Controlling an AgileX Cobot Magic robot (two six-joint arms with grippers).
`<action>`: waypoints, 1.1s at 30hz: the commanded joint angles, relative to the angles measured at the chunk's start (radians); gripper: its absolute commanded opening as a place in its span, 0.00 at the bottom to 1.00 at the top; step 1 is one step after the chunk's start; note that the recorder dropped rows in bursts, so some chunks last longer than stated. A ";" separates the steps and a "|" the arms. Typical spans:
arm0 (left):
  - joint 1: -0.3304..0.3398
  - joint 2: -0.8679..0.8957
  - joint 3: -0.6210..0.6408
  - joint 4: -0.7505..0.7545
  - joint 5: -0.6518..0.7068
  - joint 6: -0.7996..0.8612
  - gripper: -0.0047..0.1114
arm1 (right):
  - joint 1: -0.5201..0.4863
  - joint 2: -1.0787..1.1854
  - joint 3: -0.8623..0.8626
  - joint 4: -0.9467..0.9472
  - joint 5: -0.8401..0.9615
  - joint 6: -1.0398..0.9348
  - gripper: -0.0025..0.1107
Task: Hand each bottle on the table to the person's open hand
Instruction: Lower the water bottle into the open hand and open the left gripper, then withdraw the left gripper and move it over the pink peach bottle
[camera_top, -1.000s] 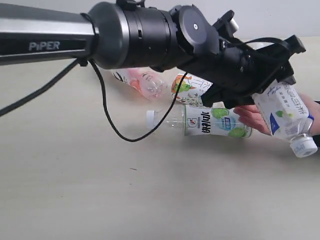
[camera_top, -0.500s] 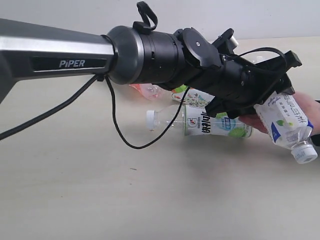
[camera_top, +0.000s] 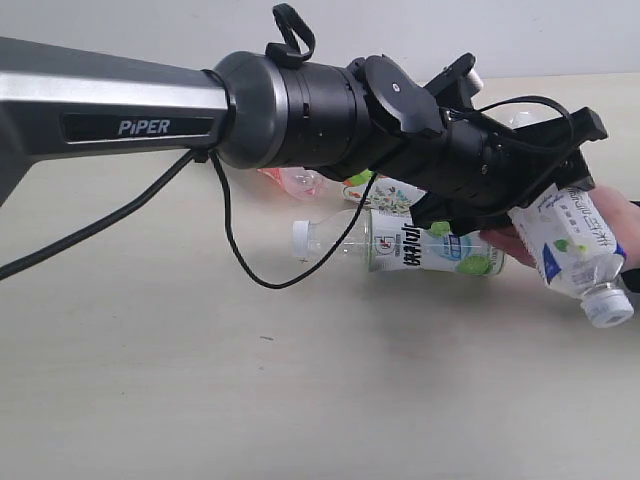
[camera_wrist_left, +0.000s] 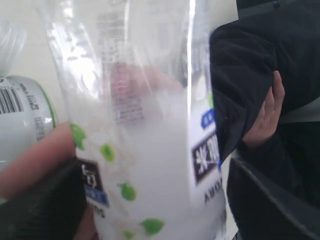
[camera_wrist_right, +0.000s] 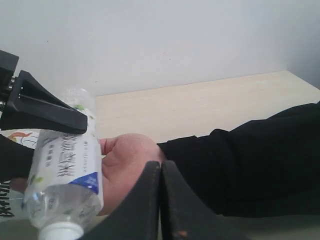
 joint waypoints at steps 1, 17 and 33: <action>-0.005 0.002 -0.004 0.001 0.002 0.030 0.69 | 0.002 -0.006 0.004 -0.004 -0.008 0.000 0.02; 0.012 -0.060 -0.004 0.035 0.093 0.056 0.70 | 0.002 -0.006 0.004 -0.004 -0.008 0.000 0.02; 0.150 -0.281 -0.004 0.286 0.487 0.129 0.69 | 0.002 -0.006 0.004 -0.004 -0.008 0.000 0.02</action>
